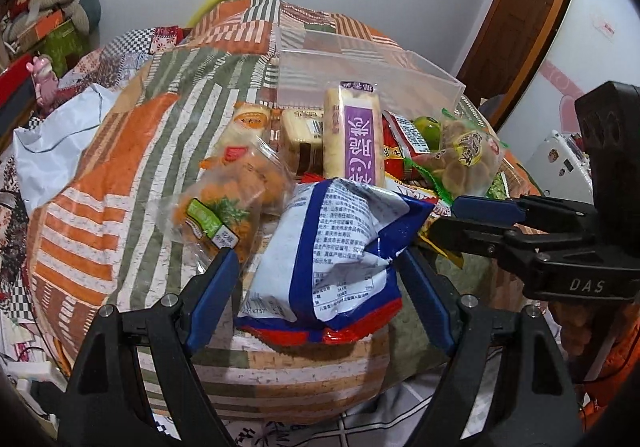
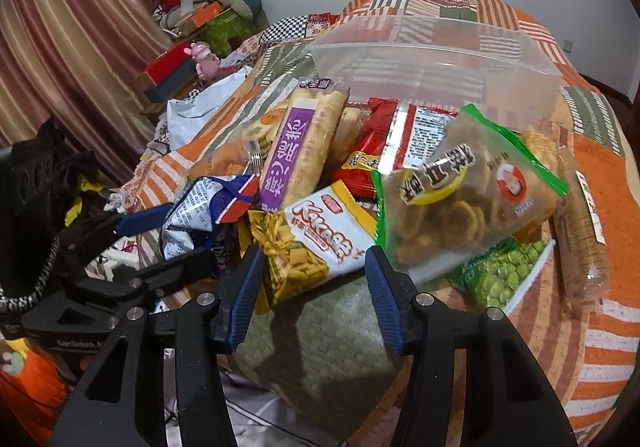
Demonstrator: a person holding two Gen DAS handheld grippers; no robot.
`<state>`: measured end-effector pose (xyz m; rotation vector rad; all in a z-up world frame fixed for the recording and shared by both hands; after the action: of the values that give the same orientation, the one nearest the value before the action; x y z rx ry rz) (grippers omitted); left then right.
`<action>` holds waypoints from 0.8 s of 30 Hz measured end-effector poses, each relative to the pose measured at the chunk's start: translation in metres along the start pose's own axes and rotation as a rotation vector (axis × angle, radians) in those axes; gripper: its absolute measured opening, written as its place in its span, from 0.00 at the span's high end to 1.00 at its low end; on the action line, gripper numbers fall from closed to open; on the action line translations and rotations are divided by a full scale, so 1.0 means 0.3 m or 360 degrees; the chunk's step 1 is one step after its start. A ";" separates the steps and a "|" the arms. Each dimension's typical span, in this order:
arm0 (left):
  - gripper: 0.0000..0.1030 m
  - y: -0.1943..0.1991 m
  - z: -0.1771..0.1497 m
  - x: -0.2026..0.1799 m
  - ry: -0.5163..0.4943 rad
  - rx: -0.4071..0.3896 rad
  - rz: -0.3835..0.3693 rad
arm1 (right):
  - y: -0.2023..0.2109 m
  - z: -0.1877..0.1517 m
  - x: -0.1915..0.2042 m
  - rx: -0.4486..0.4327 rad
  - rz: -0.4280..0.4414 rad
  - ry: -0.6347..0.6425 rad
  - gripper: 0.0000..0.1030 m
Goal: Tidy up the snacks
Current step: 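Grasp the blue-white chip bag with the left tool while the right tool grasps a yellow snack bag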
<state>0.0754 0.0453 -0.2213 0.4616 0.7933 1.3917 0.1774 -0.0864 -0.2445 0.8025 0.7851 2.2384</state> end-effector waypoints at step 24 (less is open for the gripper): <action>0.42 0.048 0.039 0.020 0.0057 -0.0106 -0.0022 | -0.096 0.005 0.026 0.0078 -0.0054 0.0115 0.23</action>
<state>0.0738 0.0550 -0.2046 0.3794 0.7752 1.4125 0.1837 -0.0622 -0.2609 0.7286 0.8843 2.2362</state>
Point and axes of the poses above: each gripper's, at about its wrist camera, not at the fingertips, and y roughly against the way its jaws point, x to its left, z to its top, the point moved 6 cm from there along -y, roughly the way its jaws point, and after that the axes turned 4 degrees about -x, right-handed, at the moved point
